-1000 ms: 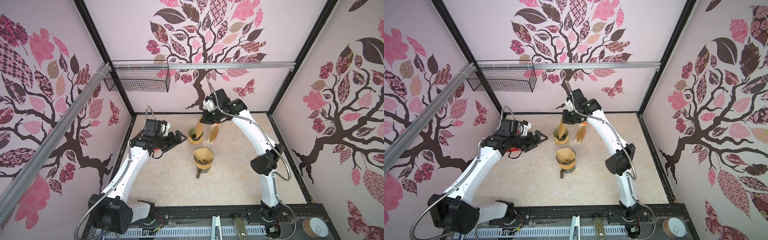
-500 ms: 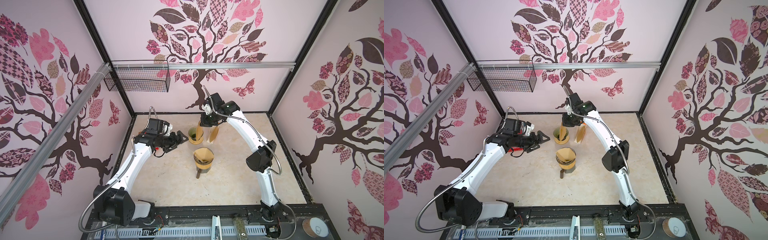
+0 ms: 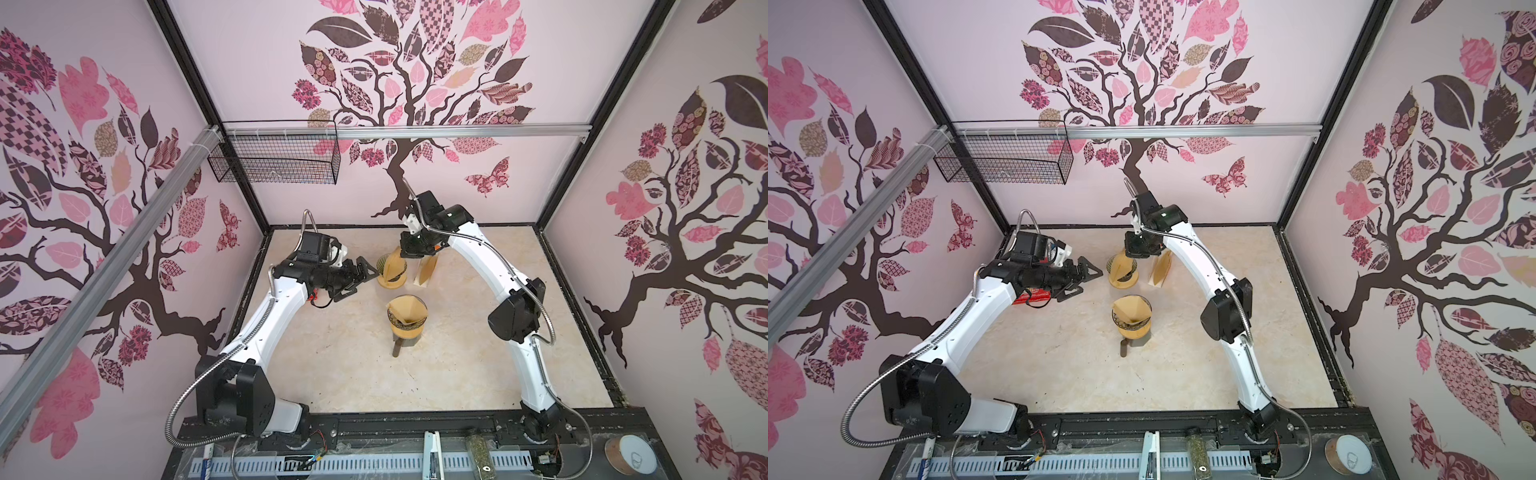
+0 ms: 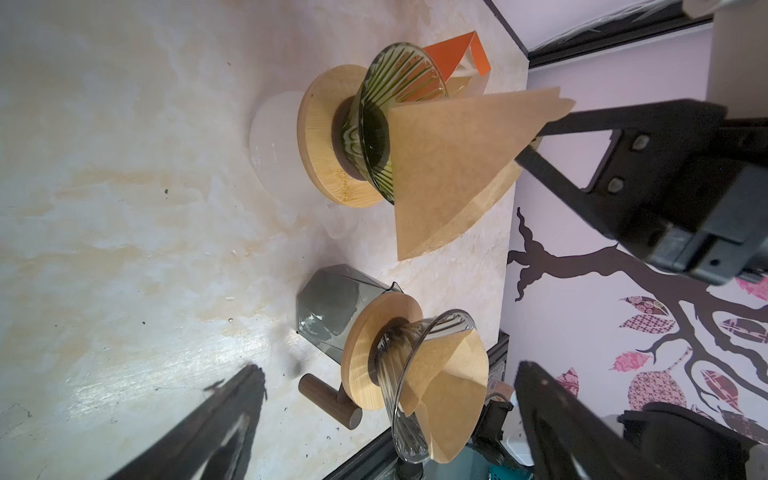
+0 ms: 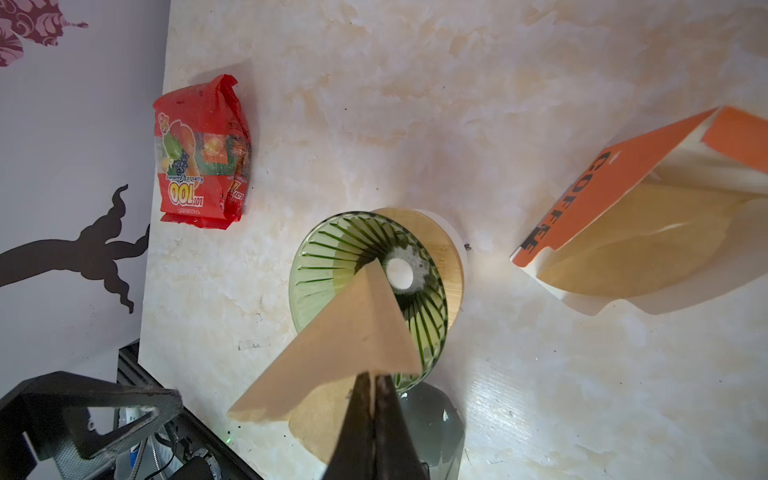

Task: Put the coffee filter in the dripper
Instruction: 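Carry the filter over the green dripper and lower it inside with the right gripper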

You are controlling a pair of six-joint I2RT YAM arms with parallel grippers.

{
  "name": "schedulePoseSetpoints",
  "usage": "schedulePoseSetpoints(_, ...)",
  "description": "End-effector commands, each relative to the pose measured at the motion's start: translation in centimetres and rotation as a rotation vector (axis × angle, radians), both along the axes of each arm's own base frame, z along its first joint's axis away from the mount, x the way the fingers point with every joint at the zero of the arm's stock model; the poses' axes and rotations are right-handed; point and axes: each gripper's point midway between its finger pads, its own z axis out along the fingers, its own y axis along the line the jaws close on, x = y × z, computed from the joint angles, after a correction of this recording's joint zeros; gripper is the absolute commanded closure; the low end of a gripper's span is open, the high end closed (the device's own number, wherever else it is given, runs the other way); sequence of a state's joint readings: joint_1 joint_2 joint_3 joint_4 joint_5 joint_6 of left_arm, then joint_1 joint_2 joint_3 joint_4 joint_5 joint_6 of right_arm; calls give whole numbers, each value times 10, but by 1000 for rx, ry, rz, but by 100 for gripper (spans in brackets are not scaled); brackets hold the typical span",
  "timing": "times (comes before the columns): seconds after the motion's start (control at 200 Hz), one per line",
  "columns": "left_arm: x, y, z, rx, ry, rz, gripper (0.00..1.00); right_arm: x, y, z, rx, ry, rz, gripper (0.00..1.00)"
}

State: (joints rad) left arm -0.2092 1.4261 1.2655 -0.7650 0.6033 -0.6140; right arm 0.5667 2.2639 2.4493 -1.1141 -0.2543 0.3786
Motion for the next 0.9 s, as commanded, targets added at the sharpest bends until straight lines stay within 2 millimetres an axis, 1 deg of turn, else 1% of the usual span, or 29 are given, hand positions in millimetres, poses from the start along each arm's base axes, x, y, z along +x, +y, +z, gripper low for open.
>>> schedulePoseSetpoints(0.0, 9, 2, 12, 12, -33, 15, 3, 1, 0, -12, -45, 7, 11, 100)
schedulePoseSetpoints(0.25, 14, 3, 13, 26, -34, 24, 3, 1, -1, -25, -87, 15, 12, 100)
schedulePoseSetpoints(0.37, 13, 3, 13, 21, -29, 24, 3, 1, -3, -35, -117, 25, 12, 100)
schedulePoseSetpoints(0.665, 8, 2, 6, 12, -7, 29, 3, 4, -3, -45, -152, 24, 7, 100)
schedulePoseSetpoints(0.895, 5, 2, 5, 10, -5, 25, 3, 6, -1, -50, -164, 19, 3, 100)
